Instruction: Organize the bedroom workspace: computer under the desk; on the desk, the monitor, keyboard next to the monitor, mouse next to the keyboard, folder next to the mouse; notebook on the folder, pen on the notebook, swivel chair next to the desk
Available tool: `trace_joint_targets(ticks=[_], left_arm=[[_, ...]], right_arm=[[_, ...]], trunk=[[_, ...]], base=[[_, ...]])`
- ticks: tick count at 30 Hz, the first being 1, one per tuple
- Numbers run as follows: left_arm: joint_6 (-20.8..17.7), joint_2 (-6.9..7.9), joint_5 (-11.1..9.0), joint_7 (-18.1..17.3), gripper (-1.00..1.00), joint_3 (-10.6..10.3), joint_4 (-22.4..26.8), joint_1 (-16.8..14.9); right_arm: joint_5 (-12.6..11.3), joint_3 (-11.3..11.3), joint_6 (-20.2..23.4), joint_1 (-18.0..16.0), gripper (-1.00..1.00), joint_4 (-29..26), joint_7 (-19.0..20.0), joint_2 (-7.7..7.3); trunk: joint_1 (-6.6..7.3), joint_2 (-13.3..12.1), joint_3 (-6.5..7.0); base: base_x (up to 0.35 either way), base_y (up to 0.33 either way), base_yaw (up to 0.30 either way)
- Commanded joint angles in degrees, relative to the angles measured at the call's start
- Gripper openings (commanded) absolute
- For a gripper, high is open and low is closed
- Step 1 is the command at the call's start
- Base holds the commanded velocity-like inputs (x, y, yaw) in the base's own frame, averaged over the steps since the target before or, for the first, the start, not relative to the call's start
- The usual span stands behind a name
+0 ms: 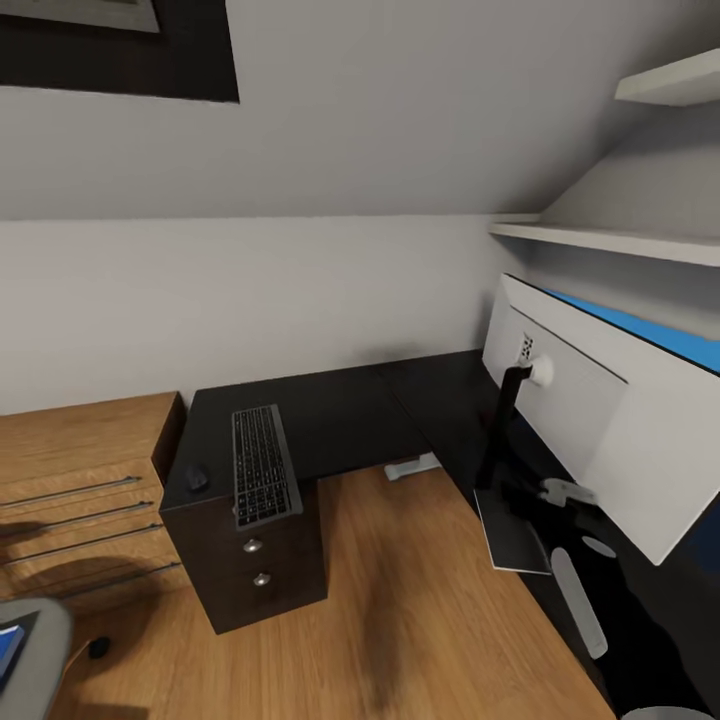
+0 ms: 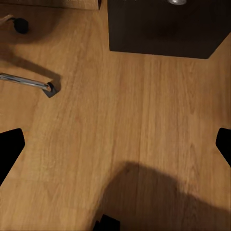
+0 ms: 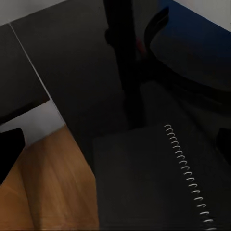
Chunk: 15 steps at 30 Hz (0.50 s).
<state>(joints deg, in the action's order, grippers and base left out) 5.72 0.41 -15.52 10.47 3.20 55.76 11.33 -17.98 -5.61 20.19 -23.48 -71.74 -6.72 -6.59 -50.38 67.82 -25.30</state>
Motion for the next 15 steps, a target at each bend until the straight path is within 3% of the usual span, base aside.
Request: trace_joint_targets(ticks=[1,8,15], left_arm=[[0.17,0.03,-0.57,0.16,1.0,-0.13,0.05,0.01],[0.19,0.03,-0.57,0.16,1.0,-0.13,0.05,0.01],[0.23,0.03,-0.47,0.16,1.0,-0.13,0.05,0.01]], right_arm=[[-0.61,0.04,1.31,0.31,1.0,-1.04,-0.38,0.27],[-0.71,0.05,7.14,2.55,1.0,-6.24,-0.36,2.21],[-0.74,0.07,11.07,4.44,1.0,-9.02,-0.32,4.77]], trunk=[[0.22,-0.38,0.13],[1.76,-3.19,1.39],[1.76,-3.19,1.39]], base=[[0.0,0.0,0.0],[0.0,0.0,0.0],[0.0,0.0,0.0]])
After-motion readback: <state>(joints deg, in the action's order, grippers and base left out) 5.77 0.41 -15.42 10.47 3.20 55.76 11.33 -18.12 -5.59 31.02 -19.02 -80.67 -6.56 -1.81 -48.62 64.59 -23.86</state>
